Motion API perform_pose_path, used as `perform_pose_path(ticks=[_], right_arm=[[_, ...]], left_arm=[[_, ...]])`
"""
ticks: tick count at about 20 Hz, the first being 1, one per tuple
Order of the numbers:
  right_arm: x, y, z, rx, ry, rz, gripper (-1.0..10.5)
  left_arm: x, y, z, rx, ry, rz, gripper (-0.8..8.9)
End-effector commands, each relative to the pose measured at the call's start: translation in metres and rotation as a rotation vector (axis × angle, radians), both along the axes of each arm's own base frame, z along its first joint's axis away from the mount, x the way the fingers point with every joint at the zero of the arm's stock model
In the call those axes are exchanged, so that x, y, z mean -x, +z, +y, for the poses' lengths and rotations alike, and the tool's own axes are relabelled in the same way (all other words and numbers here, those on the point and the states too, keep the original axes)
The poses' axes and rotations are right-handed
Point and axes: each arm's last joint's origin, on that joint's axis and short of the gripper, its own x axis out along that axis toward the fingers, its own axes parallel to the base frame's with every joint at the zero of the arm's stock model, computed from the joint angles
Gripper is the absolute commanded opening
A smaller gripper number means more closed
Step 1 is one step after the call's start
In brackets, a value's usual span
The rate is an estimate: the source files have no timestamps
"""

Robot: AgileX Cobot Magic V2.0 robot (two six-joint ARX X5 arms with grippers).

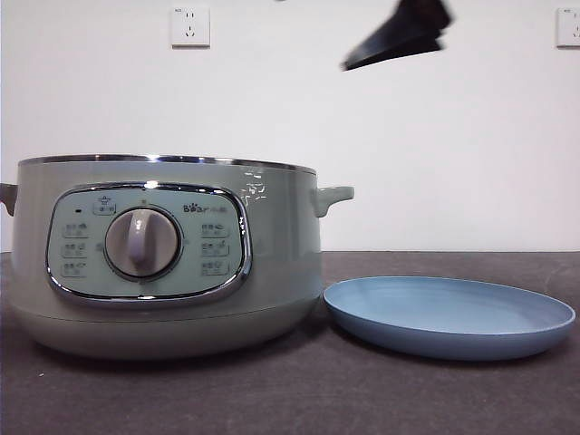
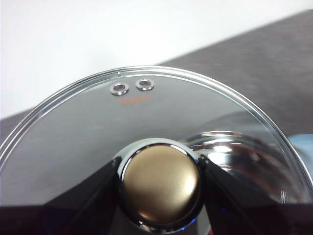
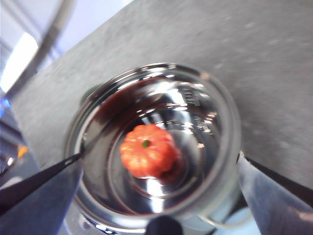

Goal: Take the pumpkin out from the steamer,put the pumpkin in the blue plate,close the lid

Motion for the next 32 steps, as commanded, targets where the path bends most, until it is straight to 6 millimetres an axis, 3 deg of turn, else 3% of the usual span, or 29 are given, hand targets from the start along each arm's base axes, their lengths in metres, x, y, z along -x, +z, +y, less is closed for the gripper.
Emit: perform_pose_path(ticks=[1,5,8,11,23,24,26,27,30,32], right_arm=[[-0.009,0.000,0.029,0.058,0.065,-0.011,6.3],[-0.019,0.003,0.076,0.224,0.113,0.016,6.7],[-0.024,-0.001,0.114,0.310,0.157,-0.020,7.0],[-0.026,-0.014,0.140,0.383,0.162,-0.064,7.0],[-0.049,-0.117,0.176,0.621,0.247,0.017,6.9],[-0.050,-0.122,0.177,0.629,0.248,0.024,5.9],[-0.049,-0.122,0.179,0.627,0.250,0.022,1.1],[-0.048,-0.122,0.180,0.622,0.252,0.015,-0.1],[-0.047,-0.117,0.179,0.613,0.250,0.005,-0.1],[-0.045,-0.102,0.175,0.593,0.243,-0.016,-0.1]], left_arm=[[0.023,0.015,0.017,-0.033,0.124,-0.118,-0.09],[0.056,0.020,0.038,-0.023,0.206,-0.178,-0.09],[0.065,0.019,0.043,-0.028,0.224,-0.180,-0.09],[0.066,0.015,0.044,-0.053,0.221,-0.144,-0.09],[0.065,0.013,0.043,-0.057,0.210,-0.126,-0.09],[0.065,0.013,0.043,-0.057,0.210,-0.126,-0.09],[0.066,0.013,0.043,-0.058,0.210,-0.125,-0.09],[0.066,0.013,0.043,-0.058,0.210,-0.125,-0.09],[0.066,0.013,0.043,-0.058,0.210,-0.125,-0.09],[0.064,0.013,0.042,-0.060,0.210,-0.123,-0.09]])
